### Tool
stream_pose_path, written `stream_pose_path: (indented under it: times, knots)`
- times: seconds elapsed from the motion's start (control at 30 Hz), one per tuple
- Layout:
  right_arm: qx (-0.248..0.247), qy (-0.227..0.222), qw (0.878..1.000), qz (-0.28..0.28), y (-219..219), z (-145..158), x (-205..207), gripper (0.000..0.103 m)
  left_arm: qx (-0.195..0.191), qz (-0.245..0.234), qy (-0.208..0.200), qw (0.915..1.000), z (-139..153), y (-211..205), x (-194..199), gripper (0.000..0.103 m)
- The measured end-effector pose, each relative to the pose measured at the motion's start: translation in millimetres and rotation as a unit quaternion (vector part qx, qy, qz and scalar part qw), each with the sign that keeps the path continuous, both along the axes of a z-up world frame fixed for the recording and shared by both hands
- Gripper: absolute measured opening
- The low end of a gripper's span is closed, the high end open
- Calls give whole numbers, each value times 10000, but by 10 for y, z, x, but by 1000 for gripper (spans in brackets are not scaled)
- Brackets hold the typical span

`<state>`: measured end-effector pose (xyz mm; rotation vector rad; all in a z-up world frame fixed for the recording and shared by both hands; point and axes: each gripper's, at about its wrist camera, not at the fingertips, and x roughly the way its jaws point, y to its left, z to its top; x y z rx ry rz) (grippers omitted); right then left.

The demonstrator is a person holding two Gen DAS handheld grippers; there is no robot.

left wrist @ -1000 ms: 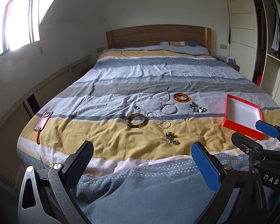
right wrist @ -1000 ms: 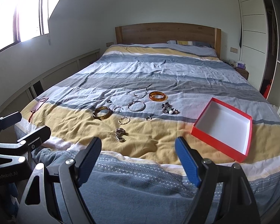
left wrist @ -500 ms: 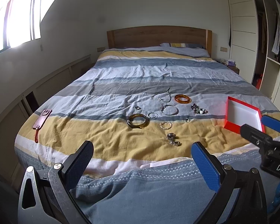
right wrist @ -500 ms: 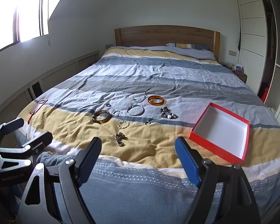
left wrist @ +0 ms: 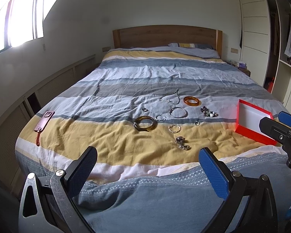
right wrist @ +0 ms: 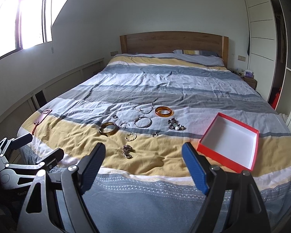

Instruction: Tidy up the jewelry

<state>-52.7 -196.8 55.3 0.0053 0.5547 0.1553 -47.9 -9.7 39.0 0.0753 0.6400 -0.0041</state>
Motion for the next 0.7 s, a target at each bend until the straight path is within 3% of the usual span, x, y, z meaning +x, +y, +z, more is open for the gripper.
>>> stream_pose_path:
  times: [0.7]
  knots:
    - [59, 337, 9994, 23, -63, -222, 219, 80, 32, -26, 342, 9994, -198, -12, 224, 102]
